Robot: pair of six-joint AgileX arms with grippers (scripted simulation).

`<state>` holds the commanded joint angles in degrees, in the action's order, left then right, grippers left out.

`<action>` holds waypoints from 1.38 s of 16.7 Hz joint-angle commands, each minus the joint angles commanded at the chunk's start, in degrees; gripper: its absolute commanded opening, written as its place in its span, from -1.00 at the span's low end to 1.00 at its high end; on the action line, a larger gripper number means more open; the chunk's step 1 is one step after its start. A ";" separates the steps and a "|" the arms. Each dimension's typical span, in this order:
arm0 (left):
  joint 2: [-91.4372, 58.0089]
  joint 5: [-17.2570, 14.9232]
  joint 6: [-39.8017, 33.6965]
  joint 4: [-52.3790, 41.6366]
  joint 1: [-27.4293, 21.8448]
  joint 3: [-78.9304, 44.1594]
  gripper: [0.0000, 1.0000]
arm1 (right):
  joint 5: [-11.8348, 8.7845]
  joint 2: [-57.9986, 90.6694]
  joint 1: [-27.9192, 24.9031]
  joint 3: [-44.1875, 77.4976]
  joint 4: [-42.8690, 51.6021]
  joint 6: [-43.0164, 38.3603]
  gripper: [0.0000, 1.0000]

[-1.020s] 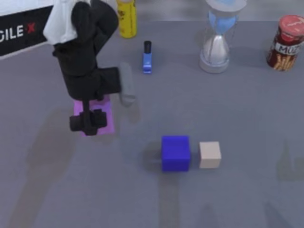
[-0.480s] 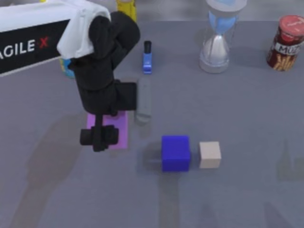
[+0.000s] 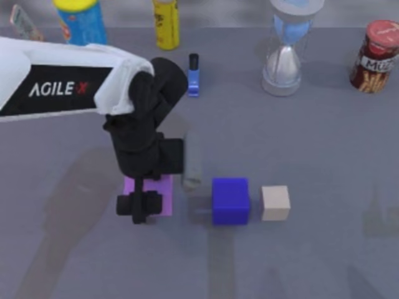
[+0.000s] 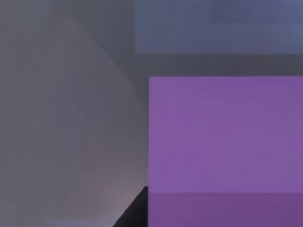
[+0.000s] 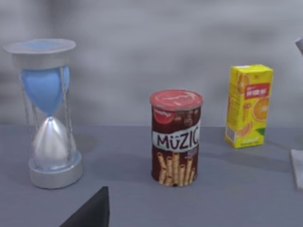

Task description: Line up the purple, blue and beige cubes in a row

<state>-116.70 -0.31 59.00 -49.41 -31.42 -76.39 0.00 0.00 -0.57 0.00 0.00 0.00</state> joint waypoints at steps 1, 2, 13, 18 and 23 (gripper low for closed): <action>-0.19 0.00 0.01 0.31 -0.04 0.23 -1.00 | 0.00 0.00 0.00 0.00 0.00 0.00 1.00; -0.19 0.00 0.01 0.31 -0.04 0.23 -1.00 | 0.00 0.00 0.00 0.00 0.00 0.00 1.00; -0.19 0.00 0.01 0.31 -0.04 0.23 0.36 | 0.00 0.00 0.00 0.00 0.00 0.00 1.00; -0.19 0.00 0.01 0.31 -0.04 0.23 1.00 | 0.00 0.00 0.00 0.00 0.00 0.00 1.00; -0.19 0.00 0.01 0.31 -0.04 0.23 1.00 | 0.00 0.00 0.00 0.00 0.00 0.00 1.00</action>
<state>-116.89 -0.31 59.02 -49.10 -31.46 -76.16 0.00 0.00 -0.57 0.00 0.00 0.00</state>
